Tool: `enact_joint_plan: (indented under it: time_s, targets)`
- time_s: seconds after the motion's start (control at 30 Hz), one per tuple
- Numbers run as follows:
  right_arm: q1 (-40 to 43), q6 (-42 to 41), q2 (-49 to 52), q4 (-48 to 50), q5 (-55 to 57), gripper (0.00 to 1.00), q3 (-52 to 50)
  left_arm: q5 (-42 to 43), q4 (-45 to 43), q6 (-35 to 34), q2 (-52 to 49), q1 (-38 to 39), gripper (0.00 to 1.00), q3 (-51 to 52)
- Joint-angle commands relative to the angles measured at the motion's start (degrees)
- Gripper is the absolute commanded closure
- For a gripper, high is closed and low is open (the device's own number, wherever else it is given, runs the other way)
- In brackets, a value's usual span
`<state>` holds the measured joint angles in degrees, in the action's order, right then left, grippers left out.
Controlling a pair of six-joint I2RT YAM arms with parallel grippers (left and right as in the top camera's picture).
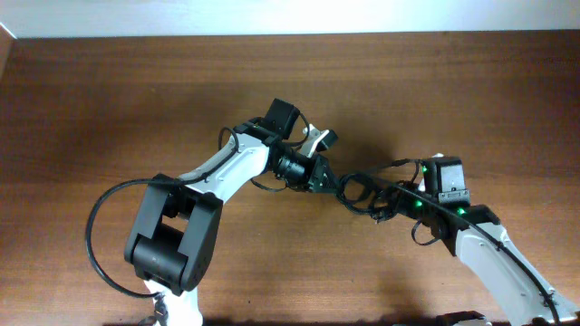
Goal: Untangle cables
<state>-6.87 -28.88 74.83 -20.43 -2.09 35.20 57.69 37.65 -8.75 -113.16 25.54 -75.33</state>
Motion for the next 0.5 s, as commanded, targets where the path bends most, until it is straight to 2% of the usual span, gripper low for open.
enact_joint_plan:
  time_s: [0.0,0.03,0.23,0.4,0.47]
  targets:
    - [0.90,6.34,0.44,0.55,8.85,0.96,5.40,0.79,0.55,1.62,-0.28,-0.87,1.00,-1.01]
    - [0.87,10.25,0.44,2.08,8.83,0.96,7.34,0.79,0.55,1.62,-0.28,-0.87,1.00,-1.01]
    - [-1.20,13.73,-1.44,2.40,5.70,0.96,10.91,0.76,0.50,1.62,-0.28,-0.66,1.00,-1.01]
    - [-17.55,14.10,-4.09,5.60,5.68,0.96,10.91,0.85,0.50,1.57,-0.28,-0.66,1.00,-1.01]
    - [-21.42,14.12,-4.09,7.63,9.51,0.96,10.91,0.85,0.52,1.57,-0.28,-0.66,1.00,-1.01]
